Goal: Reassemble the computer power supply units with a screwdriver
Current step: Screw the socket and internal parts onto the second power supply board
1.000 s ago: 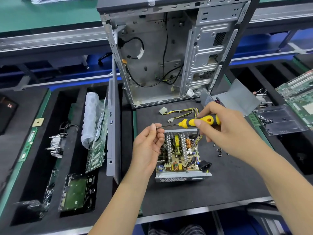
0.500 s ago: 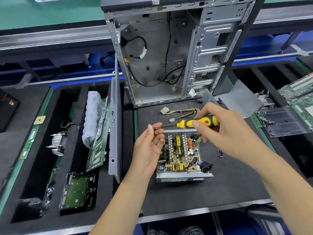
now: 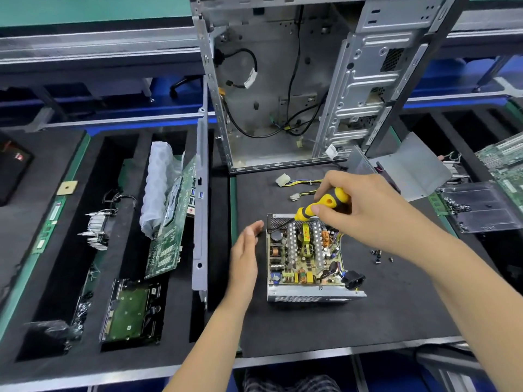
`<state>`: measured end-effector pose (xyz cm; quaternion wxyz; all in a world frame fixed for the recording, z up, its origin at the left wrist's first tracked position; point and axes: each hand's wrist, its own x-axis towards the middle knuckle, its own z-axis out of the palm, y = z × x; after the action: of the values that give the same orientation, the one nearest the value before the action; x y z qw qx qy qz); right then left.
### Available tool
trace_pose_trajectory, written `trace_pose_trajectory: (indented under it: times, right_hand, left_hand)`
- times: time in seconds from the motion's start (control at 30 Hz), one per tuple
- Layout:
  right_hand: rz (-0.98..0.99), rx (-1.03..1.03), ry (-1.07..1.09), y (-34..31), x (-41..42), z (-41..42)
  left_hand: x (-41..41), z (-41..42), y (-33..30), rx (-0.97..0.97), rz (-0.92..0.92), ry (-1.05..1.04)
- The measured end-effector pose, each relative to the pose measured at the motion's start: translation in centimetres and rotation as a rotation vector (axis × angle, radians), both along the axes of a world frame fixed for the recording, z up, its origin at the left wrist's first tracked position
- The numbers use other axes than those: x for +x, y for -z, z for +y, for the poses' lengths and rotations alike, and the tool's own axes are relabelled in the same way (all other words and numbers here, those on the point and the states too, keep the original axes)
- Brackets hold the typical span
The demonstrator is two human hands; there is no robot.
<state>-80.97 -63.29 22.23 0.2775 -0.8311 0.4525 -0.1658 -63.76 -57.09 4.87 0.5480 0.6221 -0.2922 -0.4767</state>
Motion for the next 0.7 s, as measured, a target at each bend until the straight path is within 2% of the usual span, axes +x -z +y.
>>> trace_pose_trajectory:
  times: [0.13, 0.4, 0.7]
  right_hand:
    - [0.116, -0.048, -0.062, 0.1, 1.8, -0.9]
    - [0.268, -0.066, -0.131, 0.7, 4.7, -1.6]
    - [0.36, -0.078, -0.164, 1.5, 5.9, -2.0]
  left_hand:
    - [-0.1, 0.3, -0.1, -0.028, 0.127, 0.079]
    - [0.4, 0.5, -0.4, 0.007, 0.084, -0.003]
    - [1.1, 0.4, 0.5, -0.015, -0.319, 0.001]
